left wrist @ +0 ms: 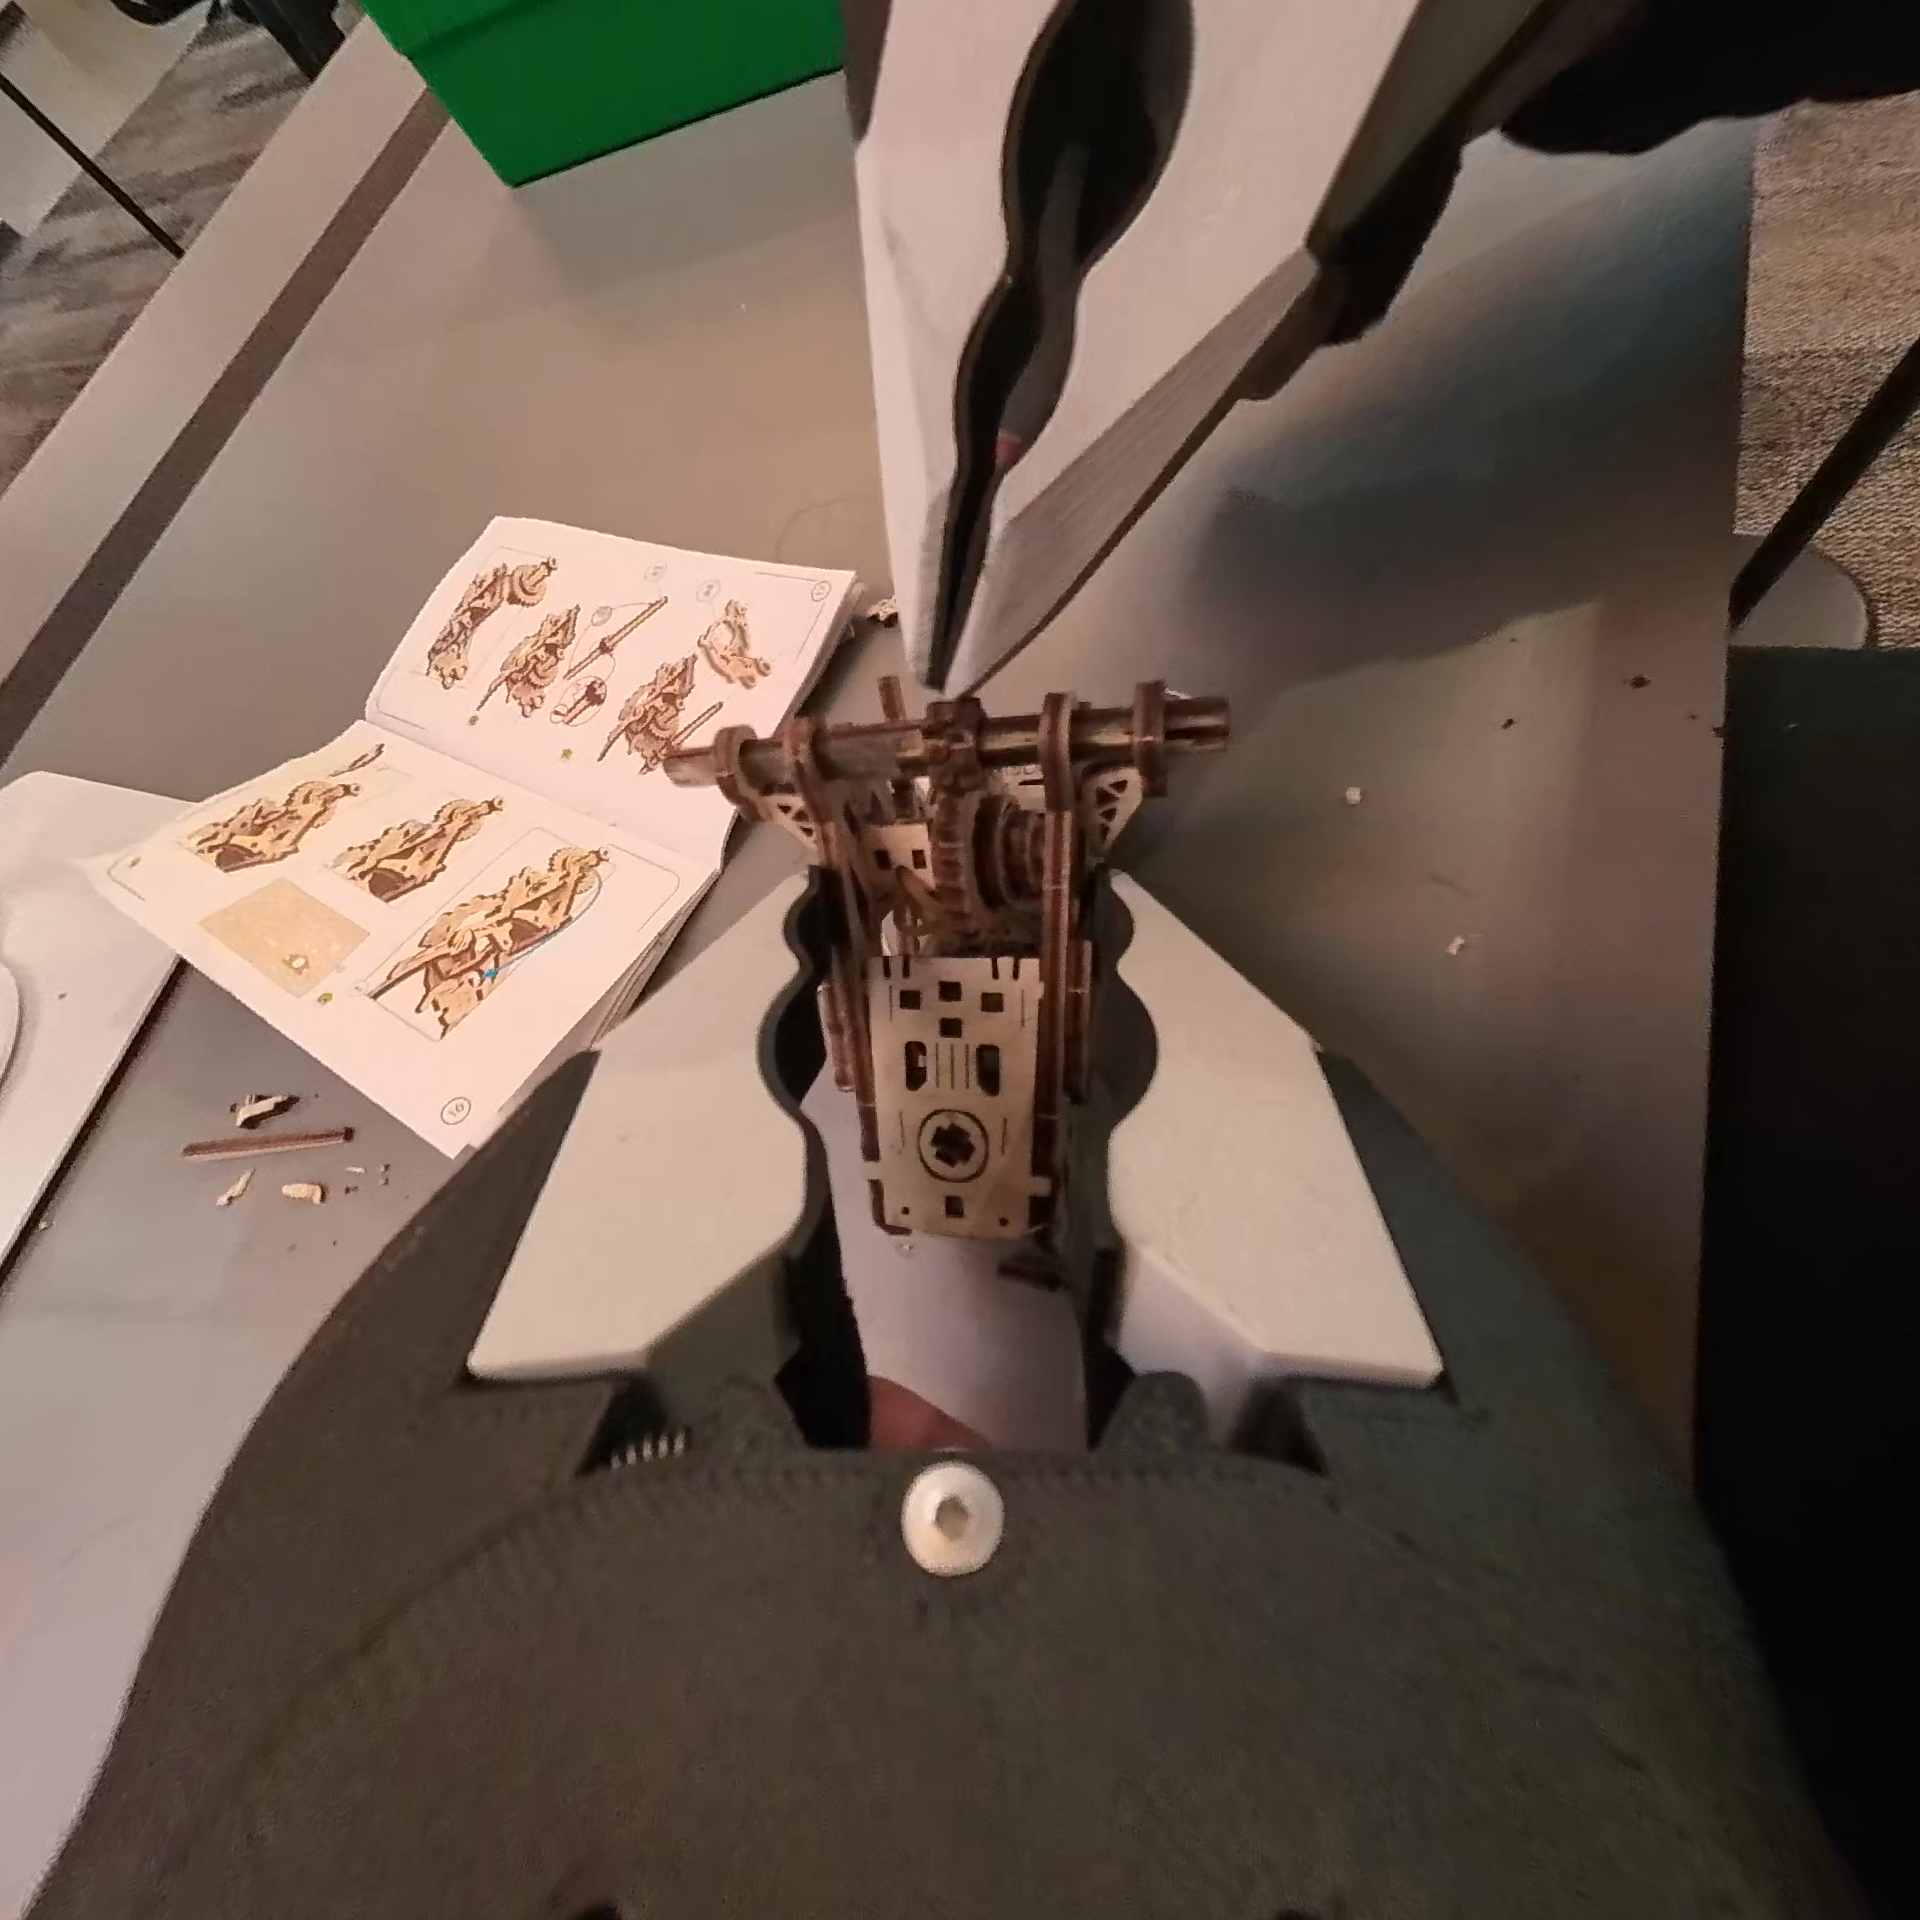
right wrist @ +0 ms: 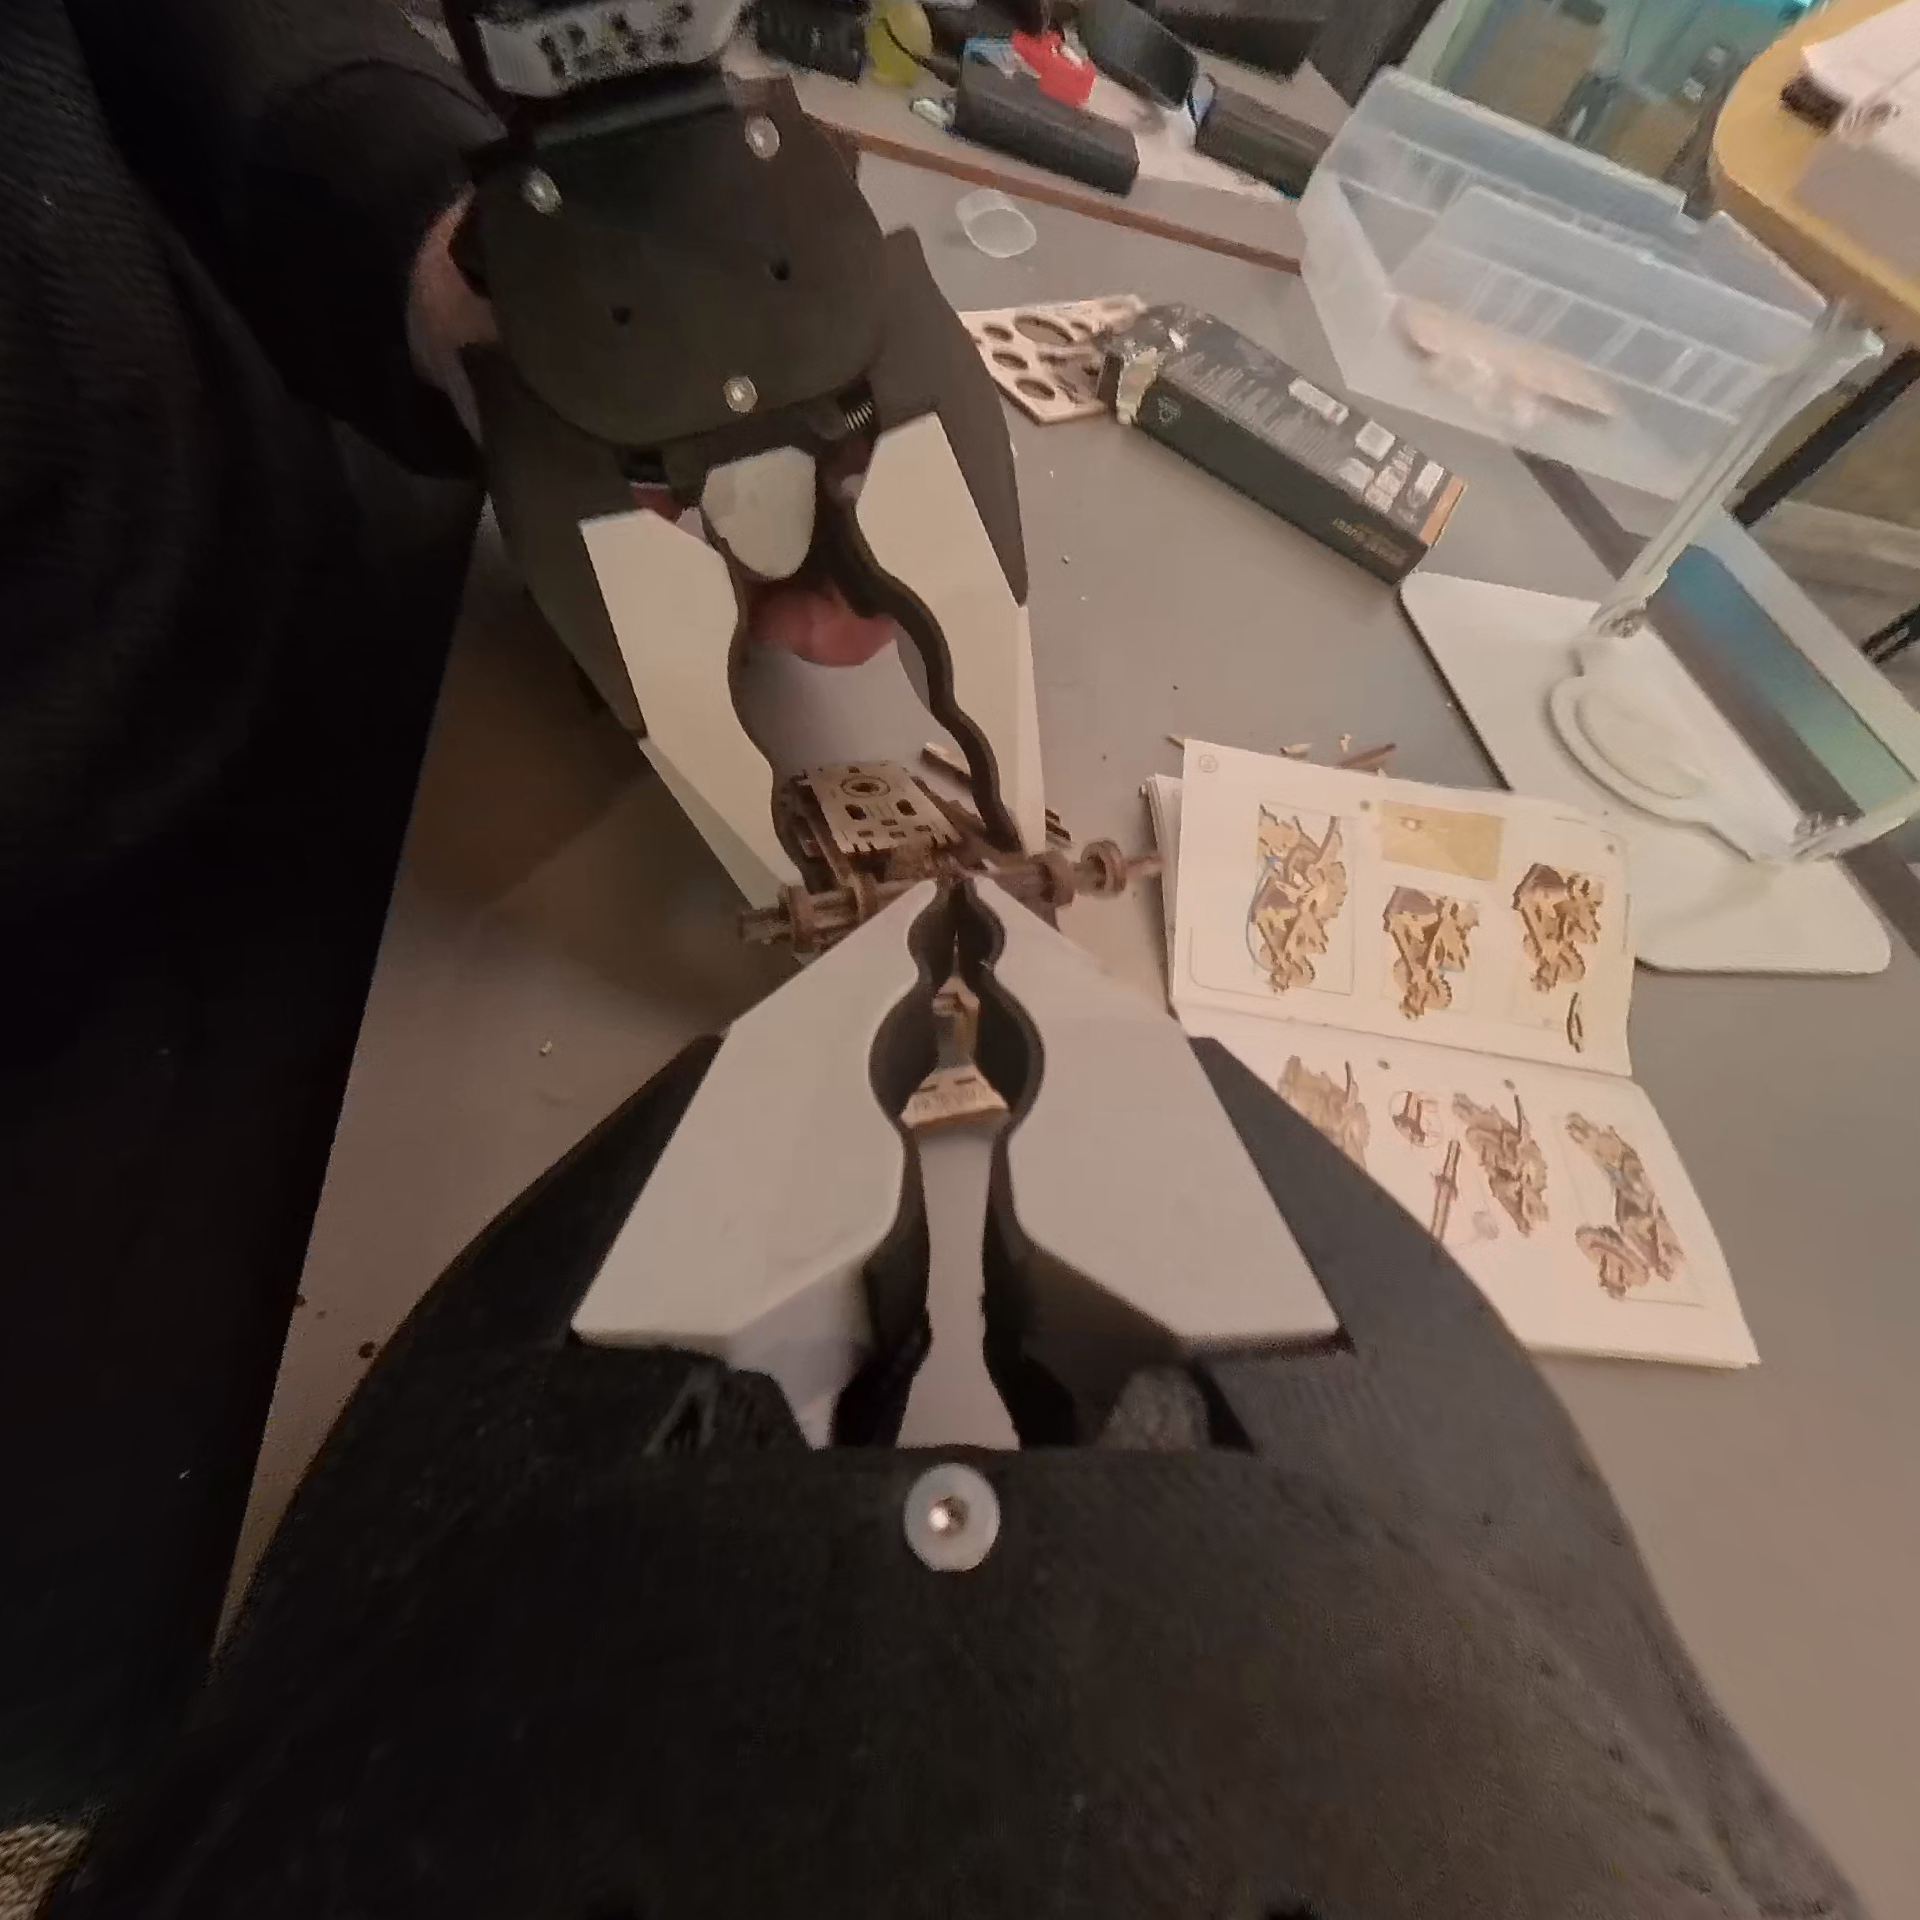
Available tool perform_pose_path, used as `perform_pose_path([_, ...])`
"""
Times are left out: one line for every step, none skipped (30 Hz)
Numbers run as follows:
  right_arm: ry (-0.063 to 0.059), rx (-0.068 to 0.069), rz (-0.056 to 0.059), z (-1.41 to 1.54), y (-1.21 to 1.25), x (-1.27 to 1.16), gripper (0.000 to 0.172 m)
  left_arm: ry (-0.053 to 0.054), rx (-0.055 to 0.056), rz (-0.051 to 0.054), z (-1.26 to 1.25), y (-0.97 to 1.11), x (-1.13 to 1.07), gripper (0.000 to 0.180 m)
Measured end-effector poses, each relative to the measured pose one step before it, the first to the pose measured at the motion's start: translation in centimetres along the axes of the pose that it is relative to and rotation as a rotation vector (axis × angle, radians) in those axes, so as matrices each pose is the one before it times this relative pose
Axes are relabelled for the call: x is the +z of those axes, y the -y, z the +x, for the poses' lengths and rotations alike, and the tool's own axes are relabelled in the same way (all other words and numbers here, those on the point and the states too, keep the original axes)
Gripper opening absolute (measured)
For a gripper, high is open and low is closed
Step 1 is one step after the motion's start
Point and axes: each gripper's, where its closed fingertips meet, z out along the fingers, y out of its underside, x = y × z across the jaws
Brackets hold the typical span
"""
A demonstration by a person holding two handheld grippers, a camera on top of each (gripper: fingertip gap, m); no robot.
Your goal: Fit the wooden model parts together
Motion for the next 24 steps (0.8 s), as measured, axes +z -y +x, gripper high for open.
perform_pose_path([0.0066, 0.0337, 0.0068, 0.116, 0.001, -0.080, 0.000, 0.0015, 0.0065, -0.0005, 0.012, -0.004, -0.004, 0.047])
perform_pose_path([0.0106, 0.0264, 0.0192, 0.000, 0.254, -0.129, 0.000, 0.0036, 0.0067, 0.0002, 0.019, 0.025, 0.007, 0.047])
perform_pose_path([0.0013, 0.0028, 0.0094, -0.002, 0.173, -0.096, 0.002, 0.0022, 0.0020, 0.0001, 0.025, 0.019, 0.005, 0.047])
perform_pose_path([0.0116, -0.0050, -0.0083, -0.188, -0.053, 0.006, 0.005, -0.0004, -0.0020, 0.0011, 0.019, 0.015, 0.007, 0.047])
perform_pose_path([0.0246, 0.0004, -0.0130, -0.331, -0.164, 0.139, 0.006, -0.0014, -0.0002, 0.0015, 0.035, 0.014, -0.006, 0.047])
perform_pose_path([0.0133, 0.0033, -0.0067, -0.148, -0.123, 0.236, 0.008, 0.0009, 0.0025, 0.0000, 0.009, 0.007, -0.012, 0.047])
perform_pose_path([-0.0039, 0.0020, 0.0010, 0.112, -0.015, 0.201, 0.007, 0.0028, 0.0030, -0.0018, 0.000, 0.005, 0.015, 0.047])
perform_pose_path([-0.0028, 0.0018, 0.0001, 0.093, 0.046, 0.114, 0.004, 0.0038, -0.0036, -0.0041, -0.030, -0.032, 0.008, 0.048])
perform_pose_path([0.0010, -0.0021, -0.0038, 0.007, 0.036, 0.041, 0.004, -0.0014, -0.0014, 0.0014, -0.006, -0.012, -0.014, 0.048])
perform_pose_path([-0.0038, -0.0067, -0.0043, 0.080, 0.002, -0.050, 0.004, -0.0005, 0.0028, -0.0001, -0.007, -0.020, -0.030, 0.048])
perform_pose_path([-0.0094, 0.0027, -0.0011, 0.256, -0.007, -0.121, 0.006, 0.0026, -0.0003, -0.0025, -0.046, -0.027, -0.019, 0.048])
perform_pose_path([0.0007, 0.0140, 0.0066, 0.215, 0.083, -0.151, 0.012, 0.0008, -0.0014, 0.0013, -0.006, -0.003, 0.001, 0.048])
perform_pose_path([0.0154, 0.0107, 0.0144, 0.022, 0.188, -0.218, 0.014, -0.0006, -0.0023, 0.0034, 0.002, 0.000, 0.006, 0.048])
perform_pose_path([0.0156, 0.0019, 0.0008, 0.029, -0.052, -0.190, 0.020, -0.0004, -0.0026, -0.0029, -0.054, -0.067, 0.003, 0.049])
perform_pose_path([0.0136, -0.0008, -0.0270, 0.138, -0.518, -0.100, 0.031, -0.0009, 0.0013, -0.0020, -0.057, -0.044, -0.040, 0.049])
perform_pose_path([0.0171, 0.0007, -0.0379, 0.124, -0.731, 0.009, 0.048, -0.0047, 0.0020, 0.0045, -0.007, 0.053, -0.076, 0.050])
perform_pose_path([0.0259, -0.0048, -0.0259, -0.054, -0.550, 0.085, 0.058, 0.0003, -0.0029, 0.0025, -0.103, 0.025, -0.057, 0.050])
perform_pose_path([0.0236, -0.0142, -0.0139, -0.100, -0.351, 0.208, 0.062, -0.0018, -0.0021, 0.0022, -0.080, 0.040, -0.017, 0.053])
perform_pose_path([0.0139, -0.0132, -0.0145, 0.070, -0.315, 0.317, 0.067, -0.0099, 0.0002, 0.0028, 0.074, 0.058, 0.007, 0.054])
perform_pose_path([0.0244, -0.0092, -0.0112, -0.083, -0.203, 0.380, 0.068, -0.0106, 0.0008, -0.0015, 0.108, 0.010, 0.051, 0.055])
perform_pose_path([0.0308, -0.0108, -0.0035, -0.246, -0.036, 0.390, 0.061, -0.0036, 0.0017, -0.0044, 0.026, -0.028, 0.075, 0.055])
perform_pose_path([0.0127, -0.0122, 0.0001, -0.036, 0.057, 0.378, 0.055, -0.0039, 0.0020, -0.0004, 0.062, 0.037, 0.063, 0.053])
perform_pose_path([0.0020, -0.0083, 0.0021, 0.122, 0.075, 0.294, 0.048, -0.0059, 0.0016, 0.0019, 0.113, 0.094, 0.031, 0.052])
perform_pose_path([0.0071, -0.0032, 0.0033, 0.026, 0.102, 0.159, 0.047, 0.0038, 0.0017, -0.0062, -0.079, -0.075, -0.004, 0.052])
